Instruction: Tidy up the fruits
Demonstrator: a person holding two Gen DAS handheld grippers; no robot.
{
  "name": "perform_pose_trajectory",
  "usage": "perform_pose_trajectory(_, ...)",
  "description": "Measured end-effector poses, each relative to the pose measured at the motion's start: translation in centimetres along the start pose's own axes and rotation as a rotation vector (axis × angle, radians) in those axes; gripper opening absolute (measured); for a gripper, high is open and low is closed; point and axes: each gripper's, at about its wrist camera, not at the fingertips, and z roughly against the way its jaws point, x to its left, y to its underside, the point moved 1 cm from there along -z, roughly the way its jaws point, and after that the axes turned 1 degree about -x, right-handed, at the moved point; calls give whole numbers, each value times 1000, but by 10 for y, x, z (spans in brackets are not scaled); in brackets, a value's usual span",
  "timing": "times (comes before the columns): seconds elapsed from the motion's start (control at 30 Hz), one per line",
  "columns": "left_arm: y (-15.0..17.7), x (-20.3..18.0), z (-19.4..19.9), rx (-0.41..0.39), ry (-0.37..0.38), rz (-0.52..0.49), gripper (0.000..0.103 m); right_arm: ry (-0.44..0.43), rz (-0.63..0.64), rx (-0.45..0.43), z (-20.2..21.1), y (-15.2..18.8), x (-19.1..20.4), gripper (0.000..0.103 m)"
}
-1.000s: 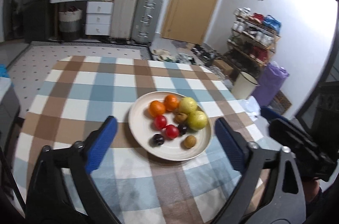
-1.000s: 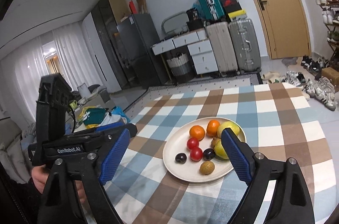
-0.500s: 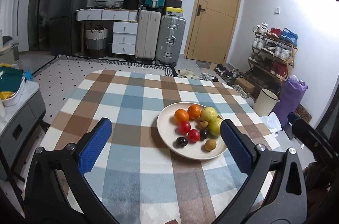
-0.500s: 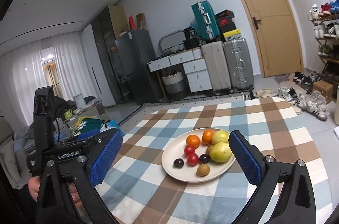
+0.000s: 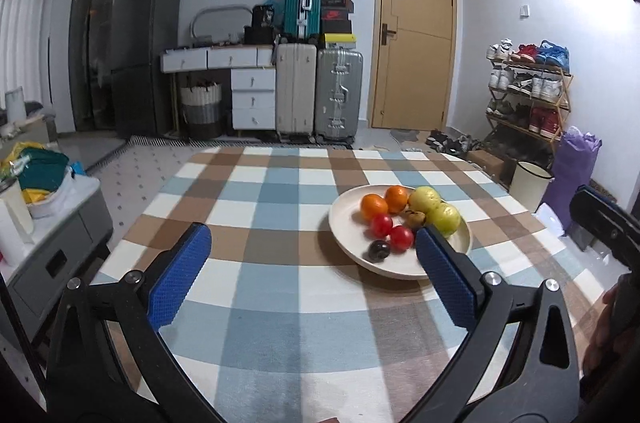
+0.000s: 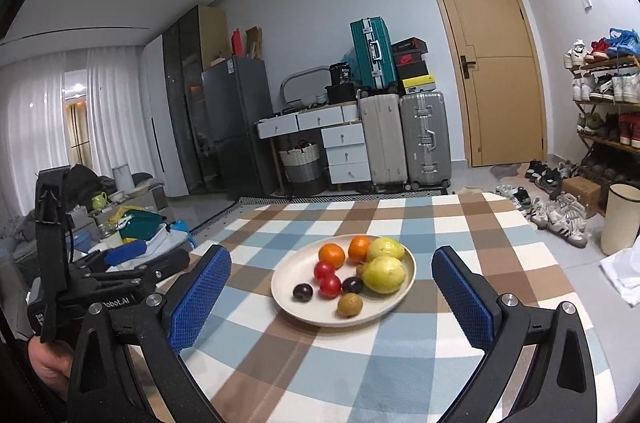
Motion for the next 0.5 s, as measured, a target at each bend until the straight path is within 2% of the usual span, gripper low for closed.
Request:
perform_pose_trajectory(0.23,15,4,-1,-87,-20,-19,102,77,32,-33,1,18,-6,102)
perform_pose_trajectory(0.37,21,7,-15,-53,-12,-4,102,98,63,-36,-1,27,-5,102)
perform_pose_trajectory(0.5,22,5,-21,-37,11,-15,102,130,94,26,-14,30,-1,102)
